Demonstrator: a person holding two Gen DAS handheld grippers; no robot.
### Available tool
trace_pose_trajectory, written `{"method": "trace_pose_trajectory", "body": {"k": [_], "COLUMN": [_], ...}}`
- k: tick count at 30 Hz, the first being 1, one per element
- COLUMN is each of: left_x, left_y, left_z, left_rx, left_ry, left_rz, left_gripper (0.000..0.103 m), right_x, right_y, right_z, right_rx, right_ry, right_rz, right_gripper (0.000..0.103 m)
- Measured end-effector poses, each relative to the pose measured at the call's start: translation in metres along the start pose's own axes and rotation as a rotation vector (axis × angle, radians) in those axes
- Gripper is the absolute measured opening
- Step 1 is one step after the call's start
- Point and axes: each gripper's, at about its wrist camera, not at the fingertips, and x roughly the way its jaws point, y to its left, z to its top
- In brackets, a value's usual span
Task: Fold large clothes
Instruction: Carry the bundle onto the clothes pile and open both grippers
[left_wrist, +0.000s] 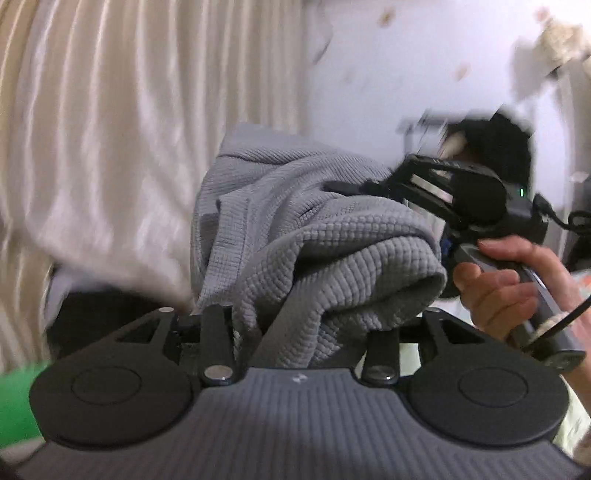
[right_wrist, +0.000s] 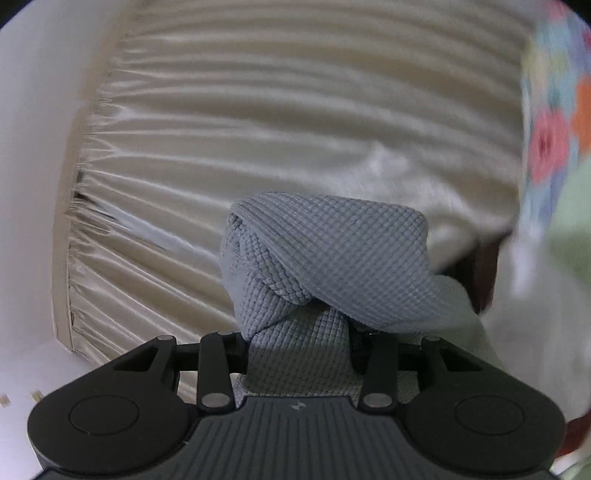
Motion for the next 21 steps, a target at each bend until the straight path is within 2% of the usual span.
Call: {"method": "trace_pose_trajectory", "body": {"k": [1, 2, 3, 5, 6, 7, 8, 9, 11, 13, 15, 16, 17, 19, 21], "left_x": [0.015, 0.029, 0.042, 0.053, 0.047, 0.033, 0.019, 0.009, -0.013, -0.037, -0.051, -0.055, -0.058, -0.043, -0.016], "left_y": [0.006, 0.011, 0.016, 0.022, 0.024, 0.024, 0.024, 0.023, 0.023, 0.026, 0.034, 0.039, 0.045, 0.055, 0.048], "left_z": [-0.008, -0.015, -0.023, -0.028, -0.025, -0.018, -0.013, -0.010, -0.004, 0.000, 0.004, 0.006, 0.007, 0.005, -0.003], "left_rx": [0.002, -0.007, -0.016, -0.029, -0.030, -0.018, -0.010, -0.009, -0.016, -0.042, -0.082, -0.116, -0.160, -0.257, -0.261], "left_ry": [0.078, 0.137, 0.196, 0.238, 0.231, 0.192, 0.148, 0.114, 0.046, -0.027, -0.081, -0.106, -0.131, -0.157, -0.095], "left_rz": [0.015, 0.018, 0.020, 0.010, -0.016, -0.059, -0.094, -0.115, -0.151, -0.168, -0.184, -0.188, -0.189, -0.137, -0.108], "left_gripper": [0.041, 0.043, 0.043, 0.043, 0.042, 0.045, 0.053, 0.059, 0.085, 0.092, 0.093, 0.098, 0.103, 0.103, 0.103], "right_x": [0.010, 0.026, 0.034, 0.045, 0.043, 0.039, 0.034, 0.027, 0.012, 0.003, -0.012, -0.021, -0.028, -0.025, -0.013], "right_y": [-0.011, -0.028, -0.035, -0.046, -0.046, -0.039, -0.032, -0.024, 0.000, 0.024, 0.042, 0.051, 0.060, 0.059, 0.063], "right_z": [0.001, 0.000, -0.003, -0.012, -0.016, -0.023, -0.026, -0.028, -0.036, -0.044, -0.050, -0.055, -0.058, -0.053, -0.047], "right_rx": [-0.007, -0.071, -0.121, -0.199, -0.209, -0.213, -0.214, -0.219, -0.243, -0.291, -0.328, -0.349, -0.374, -0.400, -0.433], "right_ry": [0.011, 0.035, 0.048, 0.068, 0.058, 0.052, 0.043, 0.028, -0.013, -0.060, -0.110, -0.154, -0.176, -0.168, -0.097], "right_rz": [-0.046, -0.183, -0.266, -0.387, -0.390, -0.383, -0.378, -0.394, -0.438, -0.510, -0.532, -0.516, -0.481, -0.449, -0.400], "right_gripper": [0.042, 0.043, 0.044, 0.048, 0.049, 0.052, 0.061, 0.066, 0.080, 0.084, 0.084, 0.083, 0.076, 0.071, 0.065]}}
